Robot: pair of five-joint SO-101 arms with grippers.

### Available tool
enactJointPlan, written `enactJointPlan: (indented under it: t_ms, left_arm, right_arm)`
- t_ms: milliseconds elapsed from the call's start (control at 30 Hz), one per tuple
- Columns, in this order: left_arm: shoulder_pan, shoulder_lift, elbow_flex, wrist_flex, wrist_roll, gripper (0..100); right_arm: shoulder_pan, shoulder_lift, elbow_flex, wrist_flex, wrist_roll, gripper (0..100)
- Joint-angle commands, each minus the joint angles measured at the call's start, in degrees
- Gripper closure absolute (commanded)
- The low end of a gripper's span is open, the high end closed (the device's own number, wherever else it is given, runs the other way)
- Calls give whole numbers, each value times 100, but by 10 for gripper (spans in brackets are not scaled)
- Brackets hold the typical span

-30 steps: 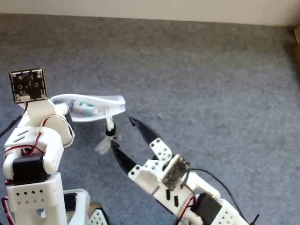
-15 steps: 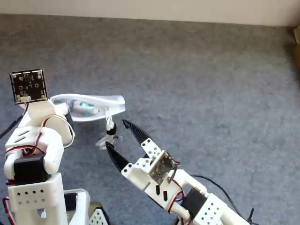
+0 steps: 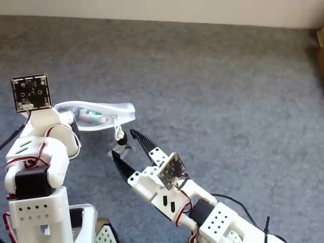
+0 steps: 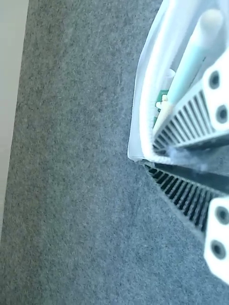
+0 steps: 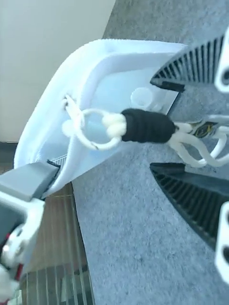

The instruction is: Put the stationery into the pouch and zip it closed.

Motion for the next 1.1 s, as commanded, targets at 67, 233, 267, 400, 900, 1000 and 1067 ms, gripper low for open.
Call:
enactJointPlan:
  t_ms: [67,233,267,400,900,1000,1067]
  left_arm:
    - [48,224,40,-97,-35,989]
    - [48,224,40,-97,-35,989]
    - [48,224,40,-97,-35,989]
    - [48,224,40,-97,-35,989]
    - [48,224,40,-97,-35,989]
    - [48,224,40,-97,-35,989]
    - [48,224,40,-97,-35,989]
  right_arm:
    - [171,84,-462,-251,-53,769]
    - [171,84,-523,-295,-53,859]
    - [171,84,-602,-259,-53,865]
    - [171,92,-752,-259,-53,865]
    - [163,1147,-1323,-295,-53,865]
    - [171,1235,-1367,-295,-53,865]
    - [171,1147,-1349,-295,-44,867]
